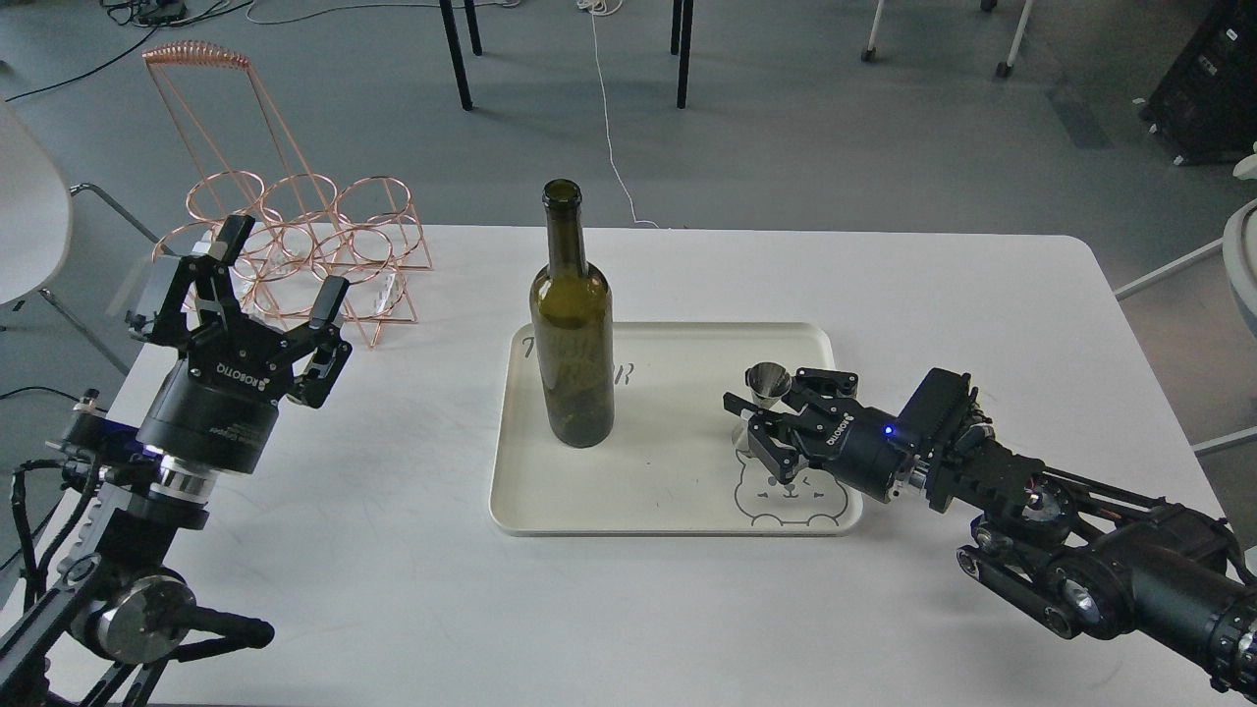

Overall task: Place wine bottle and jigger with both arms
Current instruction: 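Grasp the metal jigger with the right gripper, then lift the jigger and carry it off the tray away from the bottle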

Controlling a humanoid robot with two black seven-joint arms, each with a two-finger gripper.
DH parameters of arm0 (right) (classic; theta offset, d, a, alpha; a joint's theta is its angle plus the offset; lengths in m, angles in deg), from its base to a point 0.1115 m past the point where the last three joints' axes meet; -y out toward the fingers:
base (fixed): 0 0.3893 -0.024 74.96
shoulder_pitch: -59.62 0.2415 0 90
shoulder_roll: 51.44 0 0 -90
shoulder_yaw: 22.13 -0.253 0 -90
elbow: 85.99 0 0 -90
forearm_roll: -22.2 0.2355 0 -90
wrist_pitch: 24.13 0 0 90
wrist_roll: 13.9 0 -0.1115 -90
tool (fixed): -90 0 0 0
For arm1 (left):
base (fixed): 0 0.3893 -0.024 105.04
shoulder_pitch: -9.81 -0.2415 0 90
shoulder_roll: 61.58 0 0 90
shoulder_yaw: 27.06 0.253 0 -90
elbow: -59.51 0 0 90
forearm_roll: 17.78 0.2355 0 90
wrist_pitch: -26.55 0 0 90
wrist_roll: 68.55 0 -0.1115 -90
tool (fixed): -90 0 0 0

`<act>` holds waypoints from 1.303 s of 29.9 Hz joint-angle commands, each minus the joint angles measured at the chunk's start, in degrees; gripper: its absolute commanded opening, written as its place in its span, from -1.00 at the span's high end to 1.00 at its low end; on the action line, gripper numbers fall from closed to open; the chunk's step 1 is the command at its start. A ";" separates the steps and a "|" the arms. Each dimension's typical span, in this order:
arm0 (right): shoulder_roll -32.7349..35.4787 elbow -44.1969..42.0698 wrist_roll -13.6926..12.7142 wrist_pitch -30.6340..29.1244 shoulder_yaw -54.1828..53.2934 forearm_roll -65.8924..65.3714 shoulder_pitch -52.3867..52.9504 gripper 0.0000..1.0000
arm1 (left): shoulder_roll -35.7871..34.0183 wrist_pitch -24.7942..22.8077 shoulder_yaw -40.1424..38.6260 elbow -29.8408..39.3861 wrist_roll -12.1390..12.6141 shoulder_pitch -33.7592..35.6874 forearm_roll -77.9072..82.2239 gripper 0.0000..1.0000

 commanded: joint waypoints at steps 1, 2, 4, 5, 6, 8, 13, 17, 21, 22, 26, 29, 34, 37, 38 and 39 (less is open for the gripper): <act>1.88 0.52 -0.01 0.00 -2.05 1.70 -0.28 0.63 | 0.00 0.01 0.00 0.25 0.00 0.00 0.02 -0.96; 2.32 0.69 -0.01 0.00 -2.58 2.06 -0.36 0.63 | 0.00 0.01 0.00 0.25 0.00 0.00 -0.07 -0.96; 2.94 1.13 -0.01 0.00 -3.89 2.76 -0.54 0.63 | -0.08 0.01 0.00 0.25 0.00 0.00 -0.07 -0.96; 3.29 1.40 -0.01 0.00 -4.68 3.20 -0.54 0.63 | -0.08 0.01 0.00 0.25 0.00 0.00 -0.07 -0.96; 3.64 1.57 -0.01 0.00 -5.65 3.90 -0.63 0.63 | -0.08 0.01 0.00 0.25 0.00 0.00 0.02 -0.96; 4.35 1.57 -0.01 0.00 -7.14 5.31 -0.63 0.62 | -0.08 0.01 0.00 0.43 0.00 0.00 -0.07 -0.96; 7.07 -0.26 -0.01 0.00 -8.82 10.05 -0.89 0.62 | -0.08 0.01 0.00 0.78 0.09 0.00 0.02 -0.96; 8.56 -4.65 -0.01 0.00 -8.82 13.74 -1.86 0.62 | 0.00 0.01 0.00 0.78 0.09 -0.09 -0.07 -0.96; 9.80 -8.35 -0.01 0.00 -8.38 17.61 -2.30 0.62 | -0.08 0.01 0.00 0.78 0.09 -0.09 -0.07 -0.96; 10.06 -9.05 -0.01 0.00 -8.21 18.49 -2.56 0.62 | -0.08 0.01 0.00 0.78 0.09 -0.09 -0.07 -0.96; 10.76 -11.34 -0.01 0.00 -7.07 19.38 -3.27 0.62 | -0.08 0.01 0.00 0.78 0.09 -0.09 -0.07 -0.96; 11.12 -12.05 -0.01 0.00 -6.80 19.38 -3.79 0.62 | -0.08 0.01 0.00 0.78 0.18 0.00 -0.07 -0.96; 11.20 -12.57 -0.01 0.00 -6.80 19.46 -4.49 0.57 | -0.09 0.01 0.00 0.78 0.18 -0.09 -0.07 -0.96; 11.20 -13.10 -0.01 0.00 -6.80 19.46 -4.85 0.57 | -0.17 0.01 0.00 0.78 0.18 -0.09 -0.07 -0.96; 11.20 -13.10 -0.01 0.00 -6.80 19.46 -4.85 0.57 | -0.17 0.01 0.00 0.78 0.18 -0.09 0.02 -0.96; 11.20 -13.10 -0.01 0.00 -6.80 19.46 -4.94 0.57 | -0.17 0.01 0.00 0.78 0.18 -0.09 -0.07 -0.96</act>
